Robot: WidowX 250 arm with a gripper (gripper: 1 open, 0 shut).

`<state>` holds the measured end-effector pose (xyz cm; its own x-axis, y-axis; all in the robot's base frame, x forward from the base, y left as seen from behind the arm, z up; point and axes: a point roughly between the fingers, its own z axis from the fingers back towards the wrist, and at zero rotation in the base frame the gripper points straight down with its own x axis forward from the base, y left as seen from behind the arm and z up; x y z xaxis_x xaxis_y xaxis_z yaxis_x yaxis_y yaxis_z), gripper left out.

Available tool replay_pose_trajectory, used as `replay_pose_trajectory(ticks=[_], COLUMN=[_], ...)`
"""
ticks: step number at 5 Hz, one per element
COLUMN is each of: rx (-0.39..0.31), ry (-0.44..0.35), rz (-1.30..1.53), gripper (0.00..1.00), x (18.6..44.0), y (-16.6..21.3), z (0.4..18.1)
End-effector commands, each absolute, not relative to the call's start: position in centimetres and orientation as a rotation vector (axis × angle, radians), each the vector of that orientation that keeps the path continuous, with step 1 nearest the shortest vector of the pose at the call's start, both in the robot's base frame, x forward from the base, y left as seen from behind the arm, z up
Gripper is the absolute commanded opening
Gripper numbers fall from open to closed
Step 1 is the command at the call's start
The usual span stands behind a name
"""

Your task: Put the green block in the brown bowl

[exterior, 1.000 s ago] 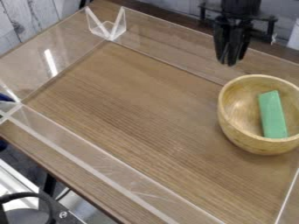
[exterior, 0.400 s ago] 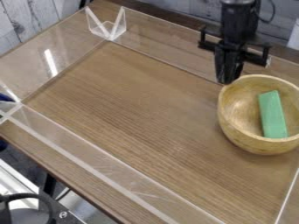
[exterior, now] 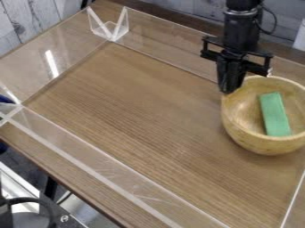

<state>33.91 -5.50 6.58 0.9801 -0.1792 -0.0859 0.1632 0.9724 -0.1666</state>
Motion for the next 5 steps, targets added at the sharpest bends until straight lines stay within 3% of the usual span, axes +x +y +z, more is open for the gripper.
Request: replay_pose_trajectory(ticks=[1, 5], rx=[-0.159, -0.157], ry=[0.081, 0.127], rz=[-0.178, -0.246], gripper=[0.00, 0.00], x=[34.4, 34.7], y=[-5.6, -7.8], z=[6.9, 4.7])
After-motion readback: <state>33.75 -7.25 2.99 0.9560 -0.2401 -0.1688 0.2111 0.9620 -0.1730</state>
